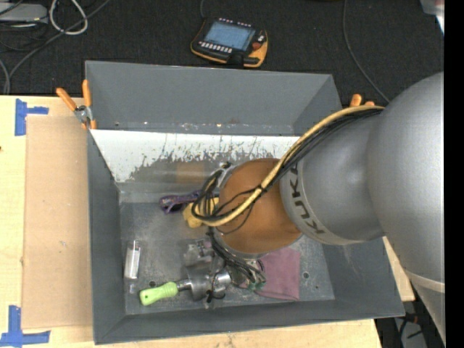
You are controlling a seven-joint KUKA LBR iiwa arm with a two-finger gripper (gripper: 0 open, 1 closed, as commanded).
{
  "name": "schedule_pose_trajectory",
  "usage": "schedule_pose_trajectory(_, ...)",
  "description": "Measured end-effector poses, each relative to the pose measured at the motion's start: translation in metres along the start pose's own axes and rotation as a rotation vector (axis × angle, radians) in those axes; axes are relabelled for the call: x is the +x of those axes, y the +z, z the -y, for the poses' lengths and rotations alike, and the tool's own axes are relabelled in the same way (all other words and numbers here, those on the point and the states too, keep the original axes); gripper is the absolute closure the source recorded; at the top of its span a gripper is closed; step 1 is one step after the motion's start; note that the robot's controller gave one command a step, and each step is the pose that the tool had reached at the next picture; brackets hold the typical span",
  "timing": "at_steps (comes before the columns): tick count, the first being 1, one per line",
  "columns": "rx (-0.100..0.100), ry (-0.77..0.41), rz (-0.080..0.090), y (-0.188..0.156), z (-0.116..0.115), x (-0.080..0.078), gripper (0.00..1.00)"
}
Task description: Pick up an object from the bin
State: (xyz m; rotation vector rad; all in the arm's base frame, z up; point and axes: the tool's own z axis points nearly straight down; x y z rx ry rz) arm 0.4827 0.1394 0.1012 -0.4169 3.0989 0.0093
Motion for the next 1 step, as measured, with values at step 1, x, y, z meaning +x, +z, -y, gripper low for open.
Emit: schedule_pose_trajectory(1, 0.000, 0.000, 0.002, -0.0178, -0.0004, -0.0009, 1.00)
